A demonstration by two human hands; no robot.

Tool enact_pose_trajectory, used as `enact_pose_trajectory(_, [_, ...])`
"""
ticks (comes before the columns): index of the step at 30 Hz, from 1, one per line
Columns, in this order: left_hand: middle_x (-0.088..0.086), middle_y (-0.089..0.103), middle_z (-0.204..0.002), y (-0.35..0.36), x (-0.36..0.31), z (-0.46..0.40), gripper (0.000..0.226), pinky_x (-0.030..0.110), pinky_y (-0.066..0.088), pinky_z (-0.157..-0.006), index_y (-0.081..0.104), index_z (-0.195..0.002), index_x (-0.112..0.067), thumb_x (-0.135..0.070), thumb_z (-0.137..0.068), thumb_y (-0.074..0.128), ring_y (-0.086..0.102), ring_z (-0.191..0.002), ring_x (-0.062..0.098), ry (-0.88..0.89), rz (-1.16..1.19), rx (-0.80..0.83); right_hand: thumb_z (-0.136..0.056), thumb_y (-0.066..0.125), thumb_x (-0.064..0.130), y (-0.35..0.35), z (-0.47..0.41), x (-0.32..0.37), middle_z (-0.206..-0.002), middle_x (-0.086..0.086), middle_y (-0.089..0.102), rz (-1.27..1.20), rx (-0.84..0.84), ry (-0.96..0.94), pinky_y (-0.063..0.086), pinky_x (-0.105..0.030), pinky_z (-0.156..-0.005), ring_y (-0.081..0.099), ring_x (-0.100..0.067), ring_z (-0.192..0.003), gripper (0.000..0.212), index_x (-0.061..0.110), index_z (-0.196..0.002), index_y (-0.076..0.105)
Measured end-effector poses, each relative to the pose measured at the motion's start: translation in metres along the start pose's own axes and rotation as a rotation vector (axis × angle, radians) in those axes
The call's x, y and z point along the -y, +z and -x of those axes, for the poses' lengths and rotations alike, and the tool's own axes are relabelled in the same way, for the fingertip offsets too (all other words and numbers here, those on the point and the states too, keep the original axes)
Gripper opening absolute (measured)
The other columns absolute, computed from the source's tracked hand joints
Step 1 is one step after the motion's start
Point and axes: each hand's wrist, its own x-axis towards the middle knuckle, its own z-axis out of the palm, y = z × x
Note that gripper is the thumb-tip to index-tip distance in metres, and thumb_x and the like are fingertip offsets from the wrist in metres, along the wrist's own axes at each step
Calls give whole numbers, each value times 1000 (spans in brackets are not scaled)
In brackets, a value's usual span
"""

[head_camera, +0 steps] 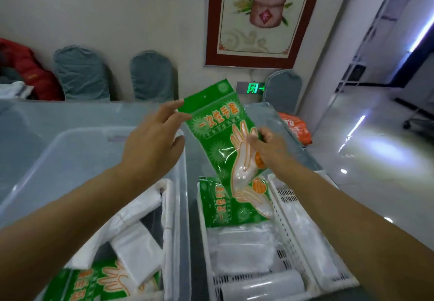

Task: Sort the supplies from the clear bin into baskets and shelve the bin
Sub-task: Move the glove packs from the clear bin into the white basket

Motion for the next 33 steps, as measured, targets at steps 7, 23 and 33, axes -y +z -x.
enact_pose_trajectory(7, [10, 45, -140, 73, -52, -13, 46, 41, 33, -104, 56, -123, -14, -22, -78, 64, 34, -130, 29, 31, -103, 318, -88, 58, 27, -42, -32, -79, -62, 7, 46, 577, 313, -215, 33, -31, -59, 47, -17, -63, 17, 23, -73, 52])
enact_pose_trajectory(23, [6, 53, -120, 176, -109, 57, 50, 39, 42, -87, 45, -123, -16, -26, -77, 61, 48, -110, 26, -224, -289, 1078, -85, 59, 38, 4, -69, -182, -86, -7, 69, 773, 572, -511, 33, -34, -73, 61, -29, -87, 19, 19, -86, 60])
enact_pose_trajectory(33, [6, 37, -139, 258, -107, 122, 92, 39, 25, -106, 27, -140, -14, -36, -65, 76, 32, -125, 26, -83, -193, 1100, -89, 55, 32, -10, -68, -190, -89, 1, 65, 613, 477, -534, 19, -29, -73, 54, -22, -87, 16, 18, -92, 63])
